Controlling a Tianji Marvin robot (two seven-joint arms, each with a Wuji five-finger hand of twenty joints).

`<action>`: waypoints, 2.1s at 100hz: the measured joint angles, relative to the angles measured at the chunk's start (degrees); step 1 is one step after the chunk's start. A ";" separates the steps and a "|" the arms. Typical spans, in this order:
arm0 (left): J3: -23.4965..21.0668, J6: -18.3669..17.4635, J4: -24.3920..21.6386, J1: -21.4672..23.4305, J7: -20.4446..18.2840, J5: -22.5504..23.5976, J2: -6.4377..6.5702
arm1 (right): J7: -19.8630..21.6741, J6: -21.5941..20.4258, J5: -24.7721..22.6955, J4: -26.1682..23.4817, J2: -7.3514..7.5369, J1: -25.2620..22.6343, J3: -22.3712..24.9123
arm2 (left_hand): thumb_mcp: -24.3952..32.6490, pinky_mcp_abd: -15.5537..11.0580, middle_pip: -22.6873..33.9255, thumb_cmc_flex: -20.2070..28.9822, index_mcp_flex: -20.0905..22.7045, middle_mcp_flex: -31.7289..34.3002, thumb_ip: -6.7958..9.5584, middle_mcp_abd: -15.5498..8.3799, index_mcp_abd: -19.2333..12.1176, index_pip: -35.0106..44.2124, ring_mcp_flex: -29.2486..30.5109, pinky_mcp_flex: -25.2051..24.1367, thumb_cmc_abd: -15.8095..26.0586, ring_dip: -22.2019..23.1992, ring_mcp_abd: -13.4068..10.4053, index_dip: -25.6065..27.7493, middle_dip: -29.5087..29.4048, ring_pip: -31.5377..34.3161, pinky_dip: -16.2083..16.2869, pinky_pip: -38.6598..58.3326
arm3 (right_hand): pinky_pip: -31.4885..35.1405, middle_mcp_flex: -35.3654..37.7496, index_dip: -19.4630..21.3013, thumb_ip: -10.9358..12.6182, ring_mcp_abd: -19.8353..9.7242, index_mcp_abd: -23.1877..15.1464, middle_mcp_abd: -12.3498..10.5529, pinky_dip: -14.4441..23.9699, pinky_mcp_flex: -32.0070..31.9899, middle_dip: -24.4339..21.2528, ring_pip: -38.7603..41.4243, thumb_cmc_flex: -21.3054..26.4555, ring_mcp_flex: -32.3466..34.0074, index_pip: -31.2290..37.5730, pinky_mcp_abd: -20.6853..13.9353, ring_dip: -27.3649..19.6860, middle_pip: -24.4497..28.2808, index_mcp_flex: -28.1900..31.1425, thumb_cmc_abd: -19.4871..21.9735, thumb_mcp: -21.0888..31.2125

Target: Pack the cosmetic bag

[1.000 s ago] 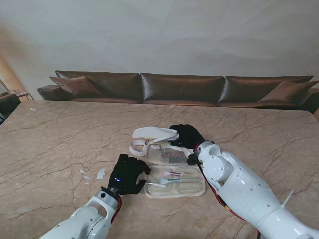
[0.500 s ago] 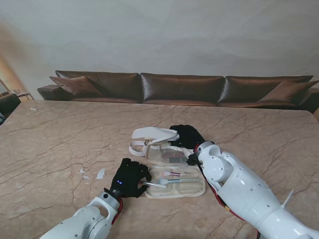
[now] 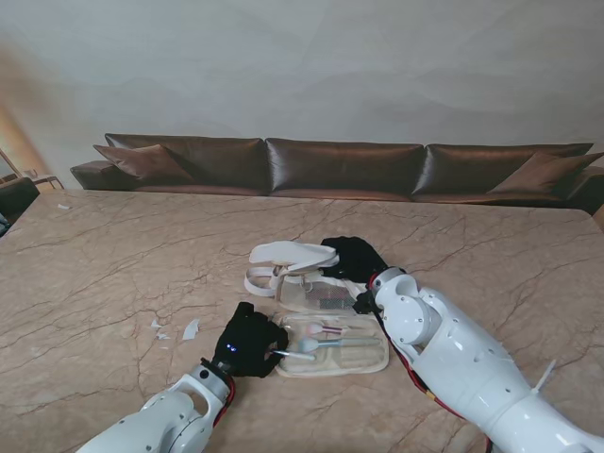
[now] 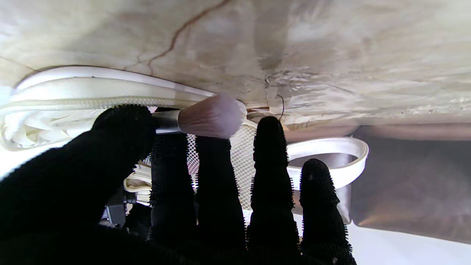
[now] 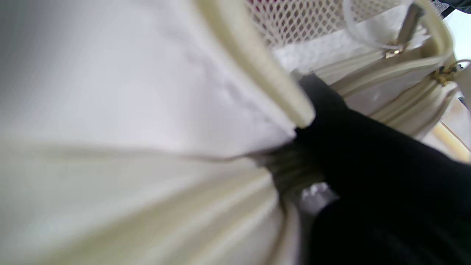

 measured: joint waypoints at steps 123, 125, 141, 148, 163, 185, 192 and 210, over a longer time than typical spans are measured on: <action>10.09 7.55 -2.31 -3.02 0.93 1.63 -0.38 | -0.28 -0.69 -0.16 -0.12 -0.03 -0.33 0.26 | -0.16 0.32 3.75 0.10 4.97 17.84 -0.65 1.37 4.62 -0.01 14.22 7.40 -0.77 4.99 0.33 -3.38 14.22 8.72 0.00 4.79 | 0.00 0.00 0.00 0.00 0.03 0.00 0.00 0.00 0.00 0.00 0.11 0.00 0.00 0.00 0.10 0.01 0.00 0.00 0.00 0.00; 10.28 7.65 -2.22 -3.15 0.98 1.47 -0.44 | -0.28 -0.72 -0.16 -0.12 -0.02 -0.34 0.26 | -0.15 0.32 3.76 0.12 4.97 17.84 -0.65 1.38 4.62 -0.01 14.22 7.40 -0.77 5.01 0.33 -3.38 14.23 8.73 0.00 4.83 | 0.00 0.00 0.00 0.00 0.03 0.00 0.00 0.00 0.00 0.00 0.11 0.00 0.00 0.00 0.13 0.01 0.00 0.00 0.00 0.00; 12.07 8.08 -1.35 -4.42 1.11 0.76 -0.84 | -0.34 -0.87 -0.05 -0.08 -0.01 -0.33 0.08 | -0.11 0.34 3.87 0.19 4.98 17.84 -0.65 1.57 4.68 -0.01 14.23 7.40 -0.77 5.46 0.34 -3.41 14.75 8.83 0.00 4.85 | 0.00 0.00 0.00 0.00 0.05 0.00 0.00 0.00 0.00 0.00 0.11 0.01 0.00 0.00 0.30 0.01 0.00 0.00 0.00 0.00; 12.66 8.14 -0.90 -4.89 1.37 0.48 -1.06 | -0.39 -0.96 -0.05 -0.03 -0.01 -0.31 0.04 | -0.11 0.36 4.20 0.20 5.01 17.85 -0.65 1.62 4.68 -0.01 14.23 7.41 -0.77 5.47 0.35 -3.44 14.80 8.83 0.00 4.86 | 0.00 0.00 0.00 0.00 0.06 0.00 0.00 0.00 0.00 0.00 0.11 0.01 0.00 0.00 0.30 0.01 0.00 0.00 0.00 0.01; 13.93 8.53 0.13 -5.73 2.29 -0.50 -1.67 | -0.41 -0.97 -0.11 -0.04 -0.01 -0.32 0.05 | -0.03 0.39 4.76 0.59 5.25 17.86 -0.65 2.17 5.42 -0.01 14.23 7.53 -0.77 5.54 0.35 -3.48 14.84 8.85 0.00 4.87 | 0.00 0.00 0.00 0.00 0.07 0.00 0.00 0.00 0.00 0.00 0.11 0.01 0.00 0.00 0.32 0.01 0.00 0.00 0.00 0.01; 15.56 10.06 1.22 -6.59 3.54 -1.76 -2.83 | -0.40 -0.95 -0.11 -0.12 0.00 -0.40 0.02 | -0.03 0.53 5.00 0.63 5.26 17.86 -0.65 2.34 5.50 -0.01 14.26 8.48 -0.77 5.56 0.38 -3.48 14.84 8.87 0.00 5.70 | 0.00 0.00 0.00 0.00 0.07 0.00 0.00 0.00 0.00 0.00 0.12 0.01 0.00 0.00 0.32 0.01 0.00 0.00 0.00 0.01; 16.27 10.71 1.55 -6.90 3.96 -2.17 -3.22 | -0.41 -0.95 -0.06 -0.13 0.00 -0.41 -0.03 | -0.03 0.53 5.00 0.64 5.26 17.86 -0.65 2.37 5.50 -0.01 14.32 9.08 -0.77 5.57 0.45 -3.49 14.84 8.98 0.19 6.37 | 0.00 0.00 0.00 0.01 0.08 0.00 0.00 0.00 0.00 0.00 0.15 0.01 0.00 0.00 0.32 0.01 0.00 0.00 0.00 0.01; 18.60 12.63 2.47 -8.12 4.53 -3.29 -4.36 | -0.44 -0.95 0.02 -0.14 0.00 -0.43 -0.13 | -0.02 0.54 5.00 0.66 5.27 17.86 -0.65 2.50 5.55 -0.01 14.93 9.57 -0.77 5.58 0.72 -3.50 14.84 9.78 0.60 7.06 | 0.00 0.00 0.00 0.01 0.09 0.00 0.00 0.00 0.00 0.00 0.33 0.01 0.00 0.00 0.32 0.01 0.00 0.00 0.00 0.01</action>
